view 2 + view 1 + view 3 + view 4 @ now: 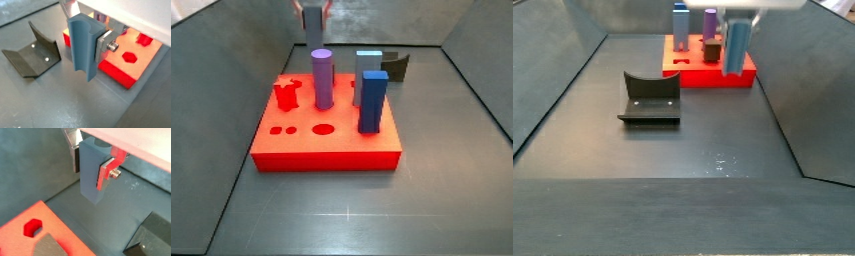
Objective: Pick up the arch object. Move up. Place the arch object on the fixture. Regrasp the arch object. Rotate the arch object. Move to above the board. Insert the arch object.
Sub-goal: Move to above the board.
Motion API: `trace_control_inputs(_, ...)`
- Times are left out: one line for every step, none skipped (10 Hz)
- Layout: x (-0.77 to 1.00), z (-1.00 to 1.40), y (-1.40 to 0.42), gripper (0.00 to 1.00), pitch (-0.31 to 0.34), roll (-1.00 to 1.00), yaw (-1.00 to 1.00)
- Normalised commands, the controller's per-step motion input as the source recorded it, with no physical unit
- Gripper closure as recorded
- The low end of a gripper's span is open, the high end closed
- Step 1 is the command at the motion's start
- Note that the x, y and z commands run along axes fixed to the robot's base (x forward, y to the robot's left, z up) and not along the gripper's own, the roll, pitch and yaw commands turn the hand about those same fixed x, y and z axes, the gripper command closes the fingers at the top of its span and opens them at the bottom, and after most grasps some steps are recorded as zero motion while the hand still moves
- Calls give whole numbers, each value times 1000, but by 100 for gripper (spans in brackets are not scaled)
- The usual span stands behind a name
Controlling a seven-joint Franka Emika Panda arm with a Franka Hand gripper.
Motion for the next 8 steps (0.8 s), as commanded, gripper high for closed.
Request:
trace_control_inputs(-73, 1000, -114, 100, 29, 174, 36)
trace_control_inputs(-68, 1000, -104, 100, 33, 156, 35)
trace_control_inputs(-62, 1000, -99, 100, 40, 144, 36)
trace_control_inputs(-53, 1000, -96, 100, 51, 132, 38)
trace_control_inputs(-40, 1000, -89, 100, 62, 118, 39)
trace_control_inputs(-21, 964, -74, 100, 80, 100, 38)
trace_control_inputs(-8, 790, -50, 100, 83, 85, 38)
trace_control_inputs(4, 618, -31, 100, 83, 72, 39)
